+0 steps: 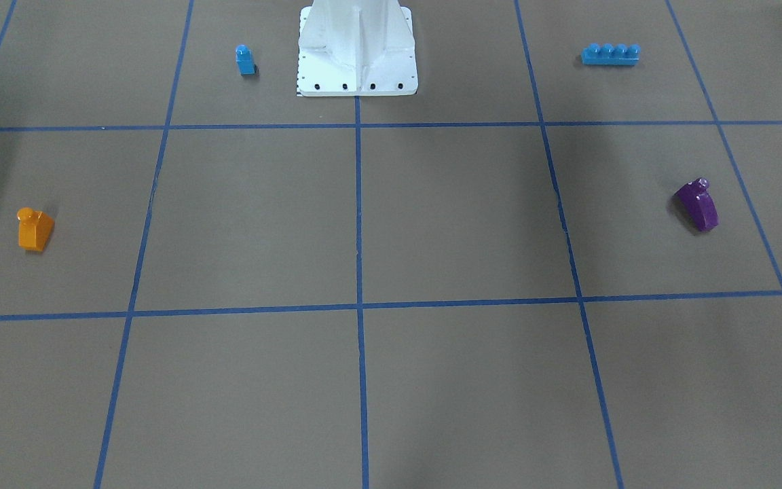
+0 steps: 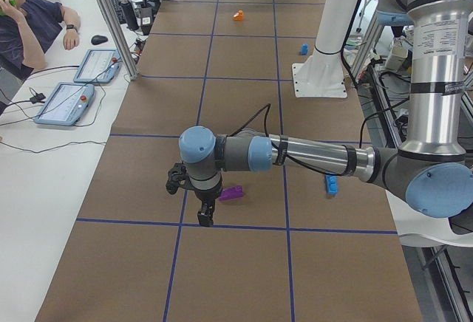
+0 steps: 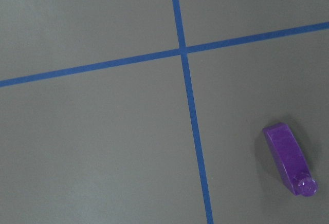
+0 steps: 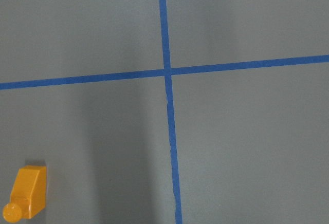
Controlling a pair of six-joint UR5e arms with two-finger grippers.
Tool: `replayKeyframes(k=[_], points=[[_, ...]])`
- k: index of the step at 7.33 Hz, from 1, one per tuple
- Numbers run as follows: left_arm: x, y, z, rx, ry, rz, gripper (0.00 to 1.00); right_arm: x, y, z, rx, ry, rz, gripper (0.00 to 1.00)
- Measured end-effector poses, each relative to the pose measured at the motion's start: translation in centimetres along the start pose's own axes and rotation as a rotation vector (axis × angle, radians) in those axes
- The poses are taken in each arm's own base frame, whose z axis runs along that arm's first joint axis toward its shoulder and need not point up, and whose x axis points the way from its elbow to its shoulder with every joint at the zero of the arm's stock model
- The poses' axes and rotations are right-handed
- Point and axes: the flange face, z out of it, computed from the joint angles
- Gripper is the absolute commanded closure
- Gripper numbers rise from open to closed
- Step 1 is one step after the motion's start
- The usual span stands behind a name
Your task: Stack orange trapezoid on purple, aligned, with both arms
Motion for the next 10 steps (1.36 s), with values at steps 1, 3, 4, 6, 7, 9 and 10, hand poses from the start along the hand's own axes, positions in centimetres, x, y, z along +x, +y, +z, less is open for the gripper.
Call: replayKeyframes(k=[1,3,4,6,7,9,10], points=[[1.6,-1.2,-0.2,0.011,0.000,-0.013,0.00,-0.2,0.0,-0.2,0.004,0.000,0.000,0.00],[4.3,-2.6,-0.1,0.051,0.051,-0.134,0.00,-0.8,-0.2,-0.7,0.016,-0.002,-0.008,0.00],[5.1,-2.8,0.8,0.046,0.097,-0.226,0.00,-1.1,-0.4,-0.9,0.022,-0.002,-0.014,0.00],[5.7,0.2,4.3,0.063,0.144,-0.343,0.00,-2.5,-1.0,-2.0,0.044,-0.009,-0.033,0.00],[6.0,3.4,6.5,0.097,0.162,-0.392,0.00,-2.9,-1.1,-2.2,0.049,-0.013,-0.039,0.00],[8.4,8.2,11.0,0.130,0.153,-0.442,0.00,-3.0,-0.9,-2.3,0.050,-0.014,-0.036,0.00],[10.0,8.9,12.9,0.130,0.122,-0.435,0.00,-3.0,-0.8,-2.3,0.050,-0.015,-0.034,0.00]])
